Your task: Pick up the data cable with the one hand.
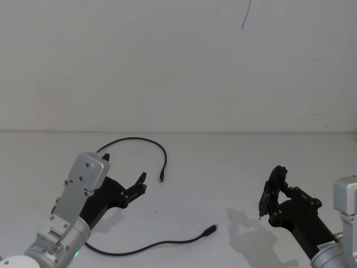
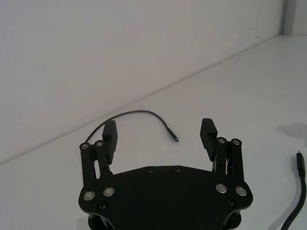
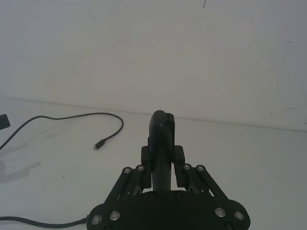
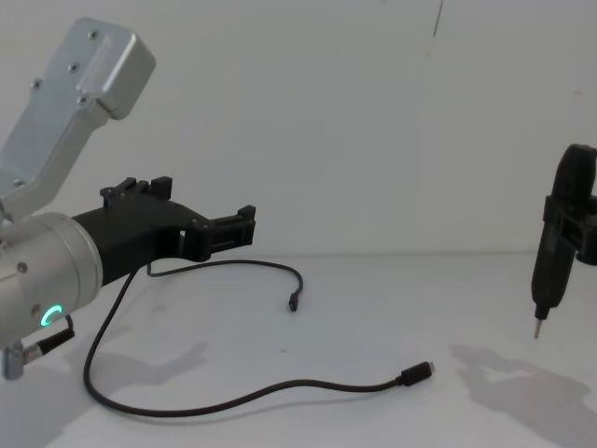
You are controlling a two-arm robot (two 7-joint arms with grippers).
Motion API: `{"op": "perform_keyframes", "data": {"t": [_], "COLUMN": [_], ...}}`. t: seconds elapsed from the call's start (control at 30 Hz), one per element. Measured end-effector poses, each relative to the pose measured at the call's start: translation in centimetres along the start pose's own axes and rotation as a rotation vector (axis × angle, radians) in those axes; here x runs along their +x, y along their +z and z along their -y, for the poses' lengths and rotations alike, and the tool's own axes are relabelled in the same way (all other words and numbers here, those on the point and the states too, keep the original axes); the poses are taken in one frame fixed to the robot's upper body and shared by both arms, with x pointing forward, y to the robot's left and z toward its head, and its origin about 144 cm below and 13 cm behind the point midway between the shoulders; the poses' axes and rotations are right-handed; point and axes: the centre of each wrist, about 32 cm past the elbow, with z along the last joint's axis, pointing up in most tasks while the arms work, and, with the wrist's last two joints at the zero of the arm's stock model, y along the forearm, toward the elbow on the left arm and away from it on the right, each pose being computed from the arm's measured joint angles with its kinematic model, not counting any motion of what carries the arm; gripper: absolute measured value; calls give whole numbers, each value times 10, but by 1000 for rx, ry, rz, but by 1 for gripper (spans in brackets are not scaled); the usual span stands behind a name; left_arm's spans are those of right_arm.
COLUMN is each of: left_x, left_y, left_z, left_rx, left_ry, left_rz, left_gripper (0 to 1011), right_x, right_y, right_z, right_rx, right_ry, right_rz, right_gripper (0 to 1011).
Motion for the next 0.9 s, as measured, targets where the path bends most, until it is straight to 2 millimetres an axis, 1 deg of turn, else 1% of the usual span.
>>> {"op": "perform_keyframes", "data": {"t": [0.9], "left_x": [0], "left_y": [0], "left_z": [0], "left_rx": [-1], "left_ry": [0], "left_rz": [0], "left_gripper": [1001], "right_x": [0], "right_y": [0], "right_z": [0], "right_rx": [0], "right_ry": [0], "right_rz": [0], "right_gripper": [269]}}
